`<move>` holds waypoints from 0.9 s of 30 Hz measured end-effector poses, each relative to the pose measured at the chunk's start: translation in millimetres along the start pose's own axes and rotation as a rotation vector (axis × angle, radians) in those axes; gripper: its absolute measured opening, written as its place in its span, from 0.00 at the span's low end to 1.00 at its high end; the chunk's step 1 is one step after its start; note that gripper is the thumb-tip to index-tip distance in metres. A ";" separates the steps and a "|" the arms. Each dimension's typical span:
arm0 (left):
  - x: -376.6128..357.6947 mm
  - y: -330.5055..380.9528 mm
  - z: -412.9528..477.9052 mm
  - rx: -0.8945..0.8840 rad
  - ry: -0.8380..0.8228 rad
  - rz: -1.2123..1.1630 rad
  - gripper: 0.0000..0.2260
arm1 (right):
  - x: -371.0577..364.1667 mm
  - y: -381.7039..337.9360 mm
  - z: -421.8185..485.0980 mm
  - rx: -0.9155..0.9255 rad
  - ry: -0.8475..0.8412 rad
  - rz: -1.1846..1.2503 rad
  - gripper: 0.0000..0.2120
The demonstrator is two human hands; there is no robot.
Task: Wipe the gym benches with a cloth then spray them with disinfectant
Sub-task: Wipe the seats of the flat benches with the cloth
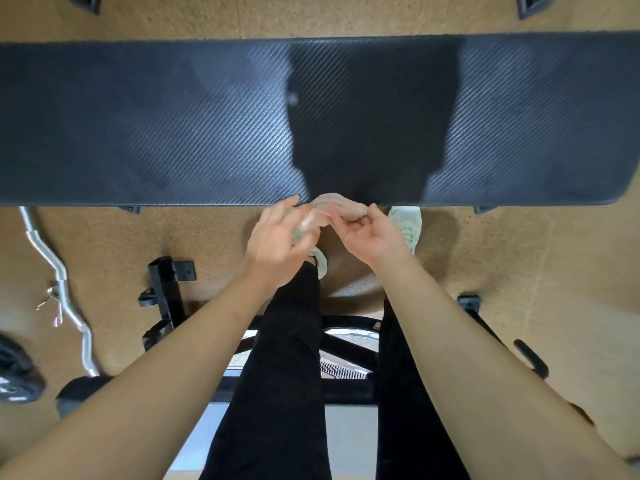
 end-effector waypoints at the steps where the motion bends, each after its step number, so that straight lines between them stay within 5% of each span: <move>1: -3.5 3.9 2.4 -0.015 -0.023 0.050 0.28 | 3.7 -5.9 -2.9 0.003 -0.012 0.019 0.21; 10: -29.5 24.6 5.7 0.039 -0.147 0.353 0.35 | 30.9 -54.7 -28.6 0.111 -0.059 0.063 0.18; 21: -28.9 41.8 5.4 0.057 -0.182 0.563 0.37 | 51.2 -95.7 -46.0 0.156 0.091 0.140 0.14; 27: -33.4 92.8 16.2 -0.011 -0.110 0.584 0.31 | 68.6 -127.4 -50.4 0.170 0.081 0.074 0.17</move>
Point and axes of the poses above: each hand's wrist, its own z-axis towards the middle knuckle, its own x-axis out of the back of the hand, y = z × x, the point moved 5 cm from there along z, towards the middle knuckle, and after that the axes turned 2 degrees about -z, right-handed, at the moved point
